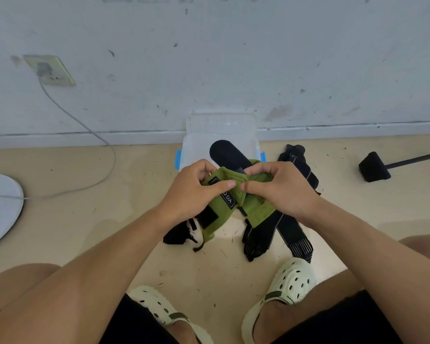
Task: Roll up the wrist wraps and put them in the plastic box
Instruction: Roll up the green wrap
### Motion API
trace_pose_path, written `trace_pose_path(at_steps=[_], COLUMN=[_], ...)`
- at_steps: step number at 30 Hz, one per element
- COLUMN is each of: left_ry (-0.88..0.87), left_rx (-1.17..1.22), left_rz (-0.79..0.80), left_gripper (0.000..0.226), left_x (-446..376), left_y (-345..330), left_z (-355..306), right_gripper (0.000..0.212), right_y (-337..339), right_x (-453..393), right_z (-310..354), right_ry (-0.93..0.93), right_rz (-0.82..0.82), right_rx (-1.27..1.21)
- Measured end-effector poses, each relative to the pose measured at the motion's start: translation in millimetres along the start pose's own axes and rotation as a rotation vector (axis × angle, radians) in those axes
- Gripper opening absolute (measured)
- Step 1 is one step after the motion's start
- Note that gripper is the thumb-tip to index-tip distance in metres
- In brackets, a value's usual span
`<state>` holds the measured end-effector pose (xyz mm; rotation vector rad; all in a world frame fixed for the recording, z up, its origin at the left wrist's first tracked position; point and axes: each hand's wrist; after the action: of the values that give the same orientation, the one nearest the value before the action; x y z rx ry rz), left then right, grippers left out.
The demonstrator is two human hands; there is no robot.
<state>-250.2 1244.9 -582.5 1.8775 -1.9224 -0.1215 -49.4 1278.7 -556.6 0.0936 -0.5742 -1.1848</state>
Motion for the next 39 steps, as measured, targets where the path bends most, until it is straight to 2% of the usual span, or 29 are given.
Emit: trace_pose_path(at_steps=[4,6,8,11,15,19,23,28,33,39], left_ry=[-0.048,-0.079,-0.126,-0.226,-0.26,-0.317,-0.269,-0.269,-0.232,-0.142], left_rx=[-0.041,-0.062,-0.053,-0.086,-0.112,-0.132,-0.075,-0.094,-0.035,-0.017], left_rz=[0.036,-0.002,-0.062,-0.098,-0.122,-0.184,-0.183,-0.181,-0.238,-0.272], left_gripper=[0.014,0.021,0.037,0.045,0.024,0.033,0.034,0.058,0.063,0.07], left_x=[0,-1,-3,-6,-4,1,8,11,10,8], left_y=[-1,-1,-1,0,-3,-4,-8,-13,-16,-19], left_z=[5,6,8,14,16,15,9,11,12,10], right_gripper=[0.01,0.017,0.023,0.018,0.028,0.036,0.037,0.027,0.02,0.011], right_y=[1,4,8,12,8,7,3,-6,-8,-13], right_x=[-2,-5,-8,-8,-8,-8,-10,-10,-10,-7], right_z=[-4,-6,-6,-7,-10,-11,-12,-18,-18,-22], right_ry=[-0.005,-0.032,-0.062,-0.051,-0.057,-0.045,0.062,0.188,0.174,0.137], right_rz=[-0.03,-0.08,-0.117,-0.04,0.06,0.1,0.139,0.175,0.164,0.013], right_rx=[-0.003,-0.047,-0.084,-0.065,0.036,0.054,0.182,0.293,0.305,0.235])
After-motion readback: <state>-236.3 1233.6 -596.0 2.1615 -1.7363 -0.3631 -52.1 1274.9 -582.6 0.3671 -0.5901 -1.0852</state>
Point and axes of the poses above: each hand's wrist, its own x-axis away from the middle knuckle, its own y-axis out of the back of the hand, z = x × y
